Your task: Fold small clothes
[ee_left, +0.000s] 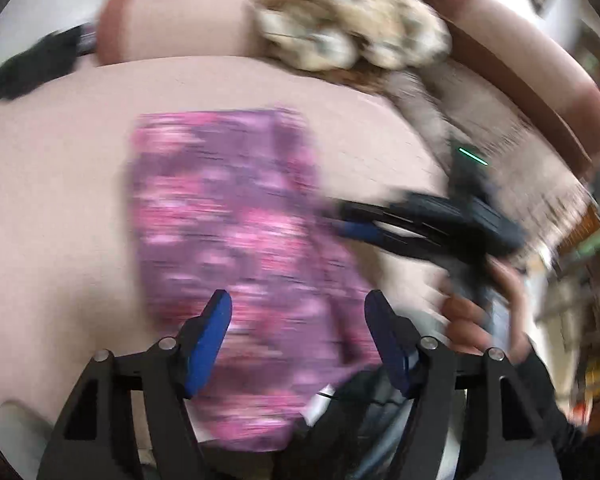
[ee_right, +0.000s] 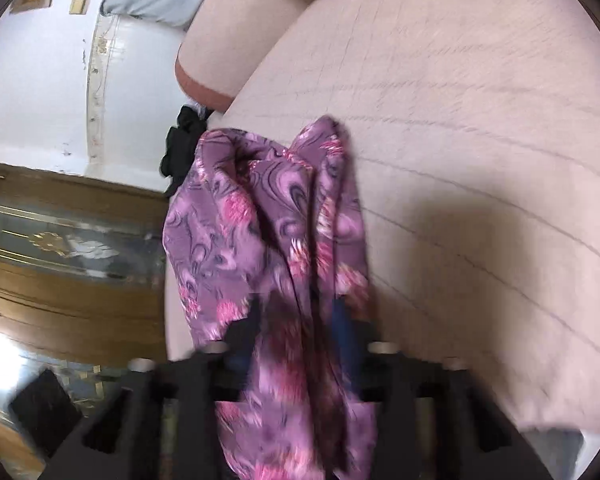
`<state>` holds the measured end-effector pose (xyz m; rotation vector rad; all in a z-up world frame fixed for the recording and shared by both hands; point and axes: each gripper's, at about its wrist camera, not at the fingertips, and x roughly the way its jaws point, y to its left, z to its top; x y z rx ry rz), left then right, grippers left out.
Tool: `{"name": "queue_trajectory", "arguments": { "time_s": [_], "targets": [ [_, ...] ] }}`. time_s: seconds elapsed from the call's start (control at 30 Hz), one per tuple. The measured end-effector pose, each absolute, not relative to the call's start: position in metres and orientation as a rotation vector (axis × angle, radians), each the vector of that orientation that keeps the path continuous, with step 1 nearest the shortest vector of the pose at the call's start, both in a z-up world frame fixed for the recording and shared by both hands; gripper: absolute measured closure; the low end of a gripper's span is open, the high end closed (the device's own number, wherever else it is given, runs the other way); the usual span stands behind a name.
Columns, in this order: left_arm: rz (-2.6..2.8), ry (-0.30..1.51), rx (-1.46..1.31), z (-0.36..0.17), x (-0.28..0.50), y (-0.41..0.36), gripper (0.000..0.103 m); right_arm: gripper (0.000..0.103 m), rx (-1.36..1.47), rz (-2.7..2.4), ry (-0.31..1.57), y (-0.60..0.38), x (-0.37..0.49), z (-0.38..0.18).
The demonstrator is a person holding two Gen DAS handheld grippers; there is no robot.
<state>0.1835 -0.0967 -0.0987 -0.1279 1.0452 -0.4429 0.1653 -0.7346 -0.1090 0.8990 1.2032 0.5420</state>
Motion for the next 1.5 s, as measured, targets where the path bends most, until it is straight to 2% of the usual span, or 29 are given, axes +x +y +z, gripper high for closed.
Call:
{"name": "queue_trajectory", "arguments": {
  "time_s": [0.17, 0.23, 0.27, 0.3, 0.33, 0.37, 0.6, 0.7, 0.77, 0.8, 0.97, 1.2, 1.27, 1.3, 1.4, 1.43, 1.47, 1.5],
  "targets": [
    [-0.277, 1.077, -0.128, -0.119, 0.191, -0.055, 0.035, 0.046, 0.869, 0.562, 1.184, -0.725, 0.119, -0.081],
    [-0.259, 1.105, -0.145, -0.134, 0.181, -0.053, 0.035, 0.046, 0.770, 0.542, 1.215, -0.709, 0.106, -0.077],
    [-0.260, 1.118, -0.152, -0.139, 0.176, -0.054, 0.035, 0.049, 0.691, 0.519, 1.229, -0.697, 0.104, -0.075],
    [-0.267, 1.136, -0.154, -0.145, 0.172, -0.056, 0.035, 0.057, 0.630, 0.476, 1.237, -0.692, 0.103, -0.074],
    [-0.271, 1.148, -0.143, -0.151, 0.168, -0.060, 0.035, 0.082, 0.566, 0.413, 1.237, -0.689, 0.101, -0.071],
    [-0.272, 1.149, -0.130, -0.154, 0.165, -0.064, 0.035, 0.092, 0.532, 0.375, 1.241, -0.687, 0.101, -0.069],
    [-0.269, 1.130, -0.140, -0.145, 0.148, -0.062, 0.035, 0.090, 0.620, 0.190, 1.267, -0.743, 0.090, -0.075],
    [-0.245, 1.107, -0.140, -0.135, 0.144, -0.053, 0.035, 0.089, 0.618, 0.200, 1.205, -0.755, 0.074, -0.057],
    [-0.238, 1.093, -0.157, -0.131, 0.144, -0.045, 0.035, 0.065, 0.634, 0.256, 1.158, -0.747, 0.071, -0.041],
    [-0.229, 1.091, -0.159, -0.130, 0.146, -0.043, 0.035, 0.061, 0.643, 0.289, 1.123, -0.738, 0.071, -0.031],
    [-0.214, 1.099, -0.145, -0.131, 0.161, -0.043, 0.035, 0.060, 0.531, 0.370, 1.114, -0.686, 0.105, -0.021],
    [-0.197, 1.073, -0.106, -0.118, 0.221, -0.035, 0.035, 0.059, 0.471, 0.375, 1.084, -0.684, 0.198, -0.019],
    [-0.209, 1.082, -0.155, -0.117, 0.252, -0.031, 0.035, 0.051, 0.489, 0.437, 1.098, -0.685, 0.224, -0.019],
    [-0.213, 1.088, -0.178, -0.117, 0.265, -0.032, 0.034, 0.050, 0.479, 0.461, 1.109, -0.682, 0.237, -0.021],
    [-0.252, 1.123, -0.263, -0.128, 0.309, -0.036, 0.033, 0.052, 0.456, 0.498, 1.171, -0.677, 0.266, -0.040],
    [-0.265, 1.133, -0.287, -0.132, 0.320, -0.038, 0.033, 0.076, 0.484, 0.507, 1.201, -0.678, 0.275, -0.051],
    [-0.294, 1.141, -0.327, -0.138, 0.332, -0.041, 0.039, 0.085, 0.527, 0.509, 1.226, -0.683, 0.280, -0.060],
    [-0.327, 1.141, -0.357, -0.142, 0.339, -0.043, 0.050, 0.085, 0.549, 0.506, 1.240, -0.687, 0.281, -0.065]
  ]
}}
